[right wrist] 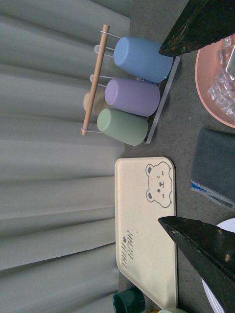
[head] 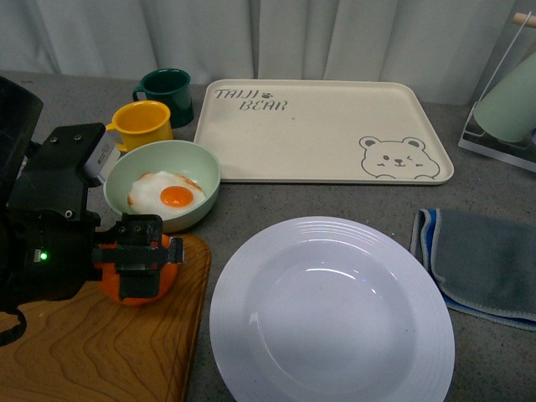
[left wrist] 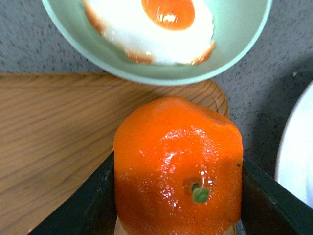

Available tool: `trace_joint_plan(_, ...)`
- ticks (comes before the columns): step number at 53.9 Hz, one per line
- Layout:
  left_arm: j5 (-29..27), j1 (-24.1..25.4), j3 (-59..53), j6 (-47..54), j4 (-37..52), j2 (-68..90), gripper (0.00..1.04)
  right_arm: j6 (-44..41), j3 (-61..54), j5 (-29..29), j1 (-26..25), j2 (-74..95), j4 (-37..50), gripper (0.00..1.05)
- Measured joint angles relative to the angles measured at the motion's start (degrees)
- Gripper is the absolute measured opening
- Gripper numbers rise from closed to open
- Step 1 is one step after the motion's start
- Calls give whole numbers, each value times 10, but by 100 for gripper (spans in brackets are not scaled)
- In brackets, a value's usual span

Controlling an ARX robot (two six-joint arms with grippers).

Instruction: Place orange and plate with both arms

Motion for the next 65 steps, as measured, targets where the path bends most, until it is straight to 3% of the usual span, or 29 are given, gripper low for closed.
trace_joint_plan(13,-5,-70,15,0,-35,-83,54,0,0,0,0,0,0,95)
trace_joint_plan(18,-9,-118,37,-17,-27,-61,54,0,0,0,0,0,0,95)
trace_joint_plan(33,-9,-196,76,-59,-10,23,53,0,0,0,0,0,0,95)
trace_joint_plan(58,3,-210,123,-57,-12,104,53,0,0,0,0,0,0,95)
trace_joint_plan(65,4,-210,126,-57,-17,110,73,0,0,0,0,0,0,95)
